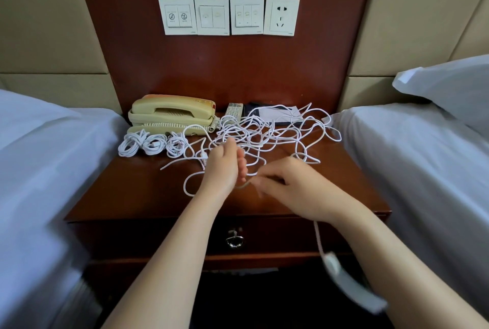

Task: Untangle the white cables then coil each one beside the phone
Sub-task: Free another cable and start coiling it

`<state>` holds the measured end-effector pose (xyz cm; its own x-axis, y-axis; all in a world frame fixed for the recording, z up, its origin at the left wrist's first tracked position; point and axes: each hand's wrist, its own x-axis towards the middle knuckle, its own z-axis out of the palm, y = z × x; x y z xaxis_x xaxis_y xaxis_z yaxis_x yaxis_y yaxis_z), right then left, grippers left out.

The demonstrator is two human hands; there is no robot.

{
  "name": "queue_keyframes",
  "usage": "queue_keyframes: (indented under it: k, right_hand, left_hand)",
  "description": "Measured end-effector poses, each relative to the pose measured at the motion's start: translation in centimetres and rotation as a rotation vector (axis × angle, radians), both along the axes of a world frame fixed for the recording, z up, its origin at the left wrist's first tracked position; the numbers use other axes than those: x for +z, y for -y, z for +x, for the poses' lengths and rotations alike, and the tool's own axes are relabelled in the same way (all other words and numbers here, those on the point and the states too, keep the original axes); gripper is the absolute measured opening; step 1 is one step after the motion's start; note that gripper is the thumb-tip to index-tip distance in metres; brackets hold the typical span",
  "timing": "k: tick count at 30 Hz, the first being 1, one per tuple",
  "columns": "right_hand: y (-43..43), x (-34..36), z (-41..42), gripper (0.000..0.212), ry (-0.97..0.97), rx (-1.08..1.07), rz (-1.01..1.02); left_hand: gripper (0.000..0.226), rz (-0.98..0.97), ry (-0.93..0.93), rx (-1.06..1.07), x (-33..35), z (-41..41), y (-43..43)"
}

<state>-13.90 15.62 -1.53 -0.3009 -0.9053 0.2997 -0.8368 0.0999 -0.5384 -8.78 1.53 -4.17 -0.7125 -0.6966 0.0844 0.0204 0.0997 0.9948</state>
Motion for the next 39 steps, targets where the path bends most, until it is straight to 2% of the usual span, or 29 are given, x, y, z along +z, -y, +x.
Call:
queue_keyframes:
  k: [4, 8, 13, 16, 20, 25, 30, 34, 37, 39]
  right_hand:
    - [-0.2, 0.1, -0.8, 0.027, -0.008, -0.08, -0.177]
    - [-0.1, -0.8, -2.2, 0.027, 0.024, -0.167, -0.294]
    - [0.7, -2.1, -2.8, 0.028, 0.253, -0.052, -0.319]
    - [0.7, -2.8, -3.0, 0.042, 0.241, -0.054, -0.242]
    - [0.6, -3.5, -2.8, 0.036, 0.24, -0.016, -0.232]
    - [0.7, -4.0, -2.1, 0.036, 0.443, 0.0, -0.211]
    - [0.5, -3.3, -1.6, 0.038, 0.457, 0.001, -0.212]
    - [0.6, -3.4, -1.1, 0.029, 0.452, 0.01, -0.283]
    - [0.9, -3.8, -1.2, 0.041, 0.397, -0.053, -0.36]
    - [1.1, -3.8, -1.3, 0.04, 0.358, -0.099, -0.397]
  left_hand:
    - [0.053, -0.042, 0.164, -0.359, -0.1, 0.4, -1.2]
    - [0.056, 0.255, 0.244, -0.672, 0.3, 1.0, -2.4]
    - [0.072, 0.477, 0.158, -0.861, 0.6, 1.5, -2.5]
    - [0.071, 0.535, 0.084, -0.868, 0.5, 1.7, -2.2]
    - [0.069, 0.568, 0.017, -0.822, 0.5, 2.0, -1.4]
    - [0.067, 0.589, -0.001, -0.823, 0.2, 2.1, -1.5]
    - [0.063, 0.657, -0.055, -0.815, 0.1, 2.1, -1.9]
    - [0.064, 0.686, -0.081, -0.774, 0.4, 2.1, -2.3]
    - [0.067, 0.653, -0.099, -0.672, 0.7, 1.9, -2.8]
    - [0.069, 0.621, -0.105, -0.572, 0.8, 1.5, -3.4]
